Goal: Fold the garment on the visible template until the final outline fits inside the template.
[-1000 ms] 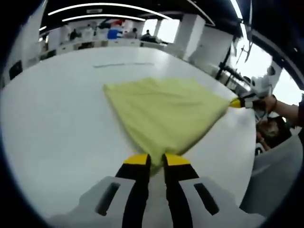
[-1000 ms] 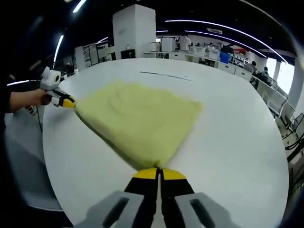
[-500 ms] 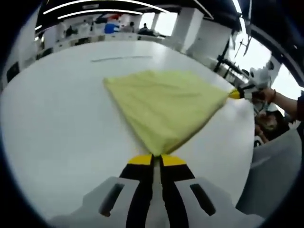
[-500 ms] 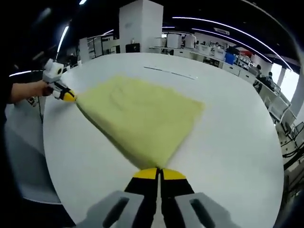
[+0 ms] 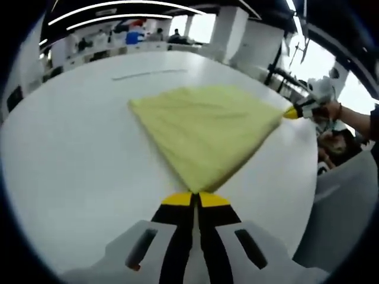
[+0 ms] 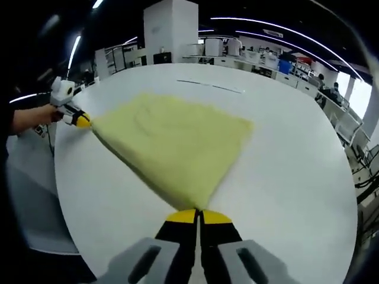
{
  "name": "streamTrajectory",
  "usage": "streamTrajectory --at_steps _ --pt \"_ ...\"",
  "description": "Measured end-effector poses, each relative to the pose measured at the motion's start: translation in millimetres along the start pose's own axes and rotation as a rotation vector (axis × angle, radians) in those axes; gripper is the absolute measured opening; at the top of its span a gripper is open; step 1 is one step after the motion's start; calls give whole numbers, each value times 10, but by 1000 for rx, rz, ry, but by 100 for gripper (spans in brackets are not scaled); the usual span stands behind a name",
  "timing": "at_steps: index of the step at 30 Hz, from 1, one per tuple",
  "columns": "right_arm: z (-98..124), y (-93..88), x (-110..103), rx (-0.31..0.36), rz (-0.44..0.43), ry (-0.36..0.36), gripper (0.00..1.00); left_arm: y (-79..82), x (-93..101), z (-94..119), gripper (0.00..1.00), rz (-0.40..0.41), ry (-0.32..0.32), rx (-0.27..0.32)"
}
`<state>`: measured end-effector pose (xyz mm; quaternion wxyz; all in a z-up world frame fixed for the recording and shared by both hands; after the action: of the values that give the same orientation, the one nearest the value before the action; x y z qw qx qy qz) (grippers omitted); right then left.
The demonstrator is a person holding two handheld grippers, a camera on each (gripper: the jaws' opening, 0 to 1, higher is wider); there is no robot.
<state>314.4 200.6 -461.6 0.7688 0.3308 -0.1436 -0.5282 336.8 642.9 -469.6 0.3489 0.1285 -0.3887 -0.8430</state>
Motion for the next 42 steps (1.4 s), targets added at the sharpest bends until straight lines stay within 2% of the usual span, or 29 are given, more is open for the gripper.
streamTrajectory --at_steps 5,16,22,33,37,38,40,41,42 --pt "32 -51 -16 1 -16 14 0 -12 40 37 0 -24 -3 -13" --pt "80 -116 -42 -7 -28 18 0 -32 140 133 0 -17 -4 -25" --pt "93 -158 -48 -15 -42 14 0 -75 153 152 0 15 5 -12" --pt "117 -166 -77 -8 -57 20 0 -78 170 163 0 -3 8 -18" --pt "139 -169 -97 -16 -64 45 0 -73 172 170 0 4 16 -19" --pt "143 -165 -94 -10 -91 34 0 -73 172 175 0 7 18 -20" --pt "172 -141 -91 10 -114 36 0 -74 165 200 3 25 25 -22" --pt "195 -126 -93 19 -138 37 1 -65 168 221 7 32 26 -19" --pt "212 -112 -97 25 -148 38 6 -54 174 236 12 32 30 -15"
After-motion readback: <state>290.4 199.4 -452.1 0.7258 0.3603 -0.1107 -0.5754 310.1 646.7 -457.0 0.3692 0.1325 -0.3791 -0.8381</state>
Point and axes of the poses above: the point that each gripper's makers call its tool centre point, and the gripper's own axes: z roughly backward along the fingers, x roughly to its right, y roughly out of its top, the point moved 9 cm from there along z, roughly backward along the fingers, and after that the axes turned 10 degrees about -z, right-handed, at the moved point
